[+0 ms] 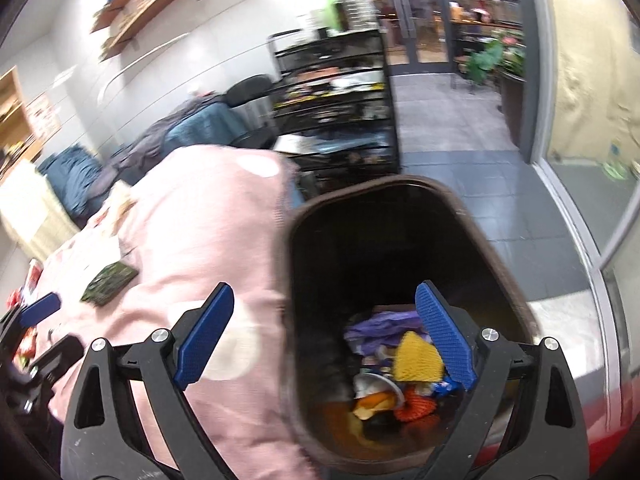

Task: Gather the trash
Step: 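Move both tools back over the bedspread toward the green-and-white milk carton, then grasp the milk carton with the left tool while the right tool grasps the white plastic bag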

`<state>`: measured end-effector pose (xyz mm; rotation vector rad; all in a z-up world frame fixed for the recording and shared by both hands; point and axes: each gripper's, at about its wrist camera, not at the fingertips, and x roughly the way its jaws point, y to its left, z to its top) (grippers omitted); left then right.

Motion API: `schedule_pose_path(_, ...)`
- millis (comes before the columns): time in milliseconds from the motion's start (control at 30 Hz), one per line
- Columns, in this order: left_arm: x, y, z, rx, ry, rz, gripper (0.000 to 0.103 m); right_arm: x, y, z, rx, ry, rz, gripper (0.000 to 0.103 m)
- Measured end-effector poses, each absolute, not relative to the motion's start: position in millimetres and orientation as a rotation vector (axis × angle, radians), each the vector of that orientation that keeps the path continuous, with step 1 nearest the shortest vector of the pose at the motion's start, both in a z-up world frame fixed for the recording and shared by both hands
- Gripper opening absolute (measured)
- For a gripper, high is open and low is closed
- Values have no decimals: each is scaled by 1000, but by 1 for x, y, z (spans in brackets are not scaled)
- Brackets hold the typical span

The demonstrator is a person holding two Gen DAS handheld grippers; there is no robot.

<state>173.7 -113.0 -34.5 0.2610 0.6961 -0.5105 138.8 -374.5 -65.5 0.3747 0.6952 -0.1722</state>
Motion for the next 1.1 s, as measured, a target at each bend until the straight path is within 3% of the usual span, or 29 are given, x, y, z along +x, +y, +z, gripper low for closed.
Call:
schedule_pose_path(333,234,-49,-46,319,765,-417,98,173,-316,-54,294,707,-7,92)
schedule_pose_path(733,299,-75,-76,594,870,-504,97,203,-283,-51,243,736,52,93)
schedule_pose_path(833,309,-84,-88,641,894,-515,87,209,-281,-50,241,741,60,93)
schedule_pose_path(867,311,-85,-91,648,903,-515,79,211,-280,-50,238,741,60,93)
schedule_pose_path(967,310,-87,-97,663,899,-515,66,219,-277,-50,227,743,63,93)
schedule_pose_path(1100,296,-83,-89,641,837,-469,60,229,-273,-52,226,754,77,93)
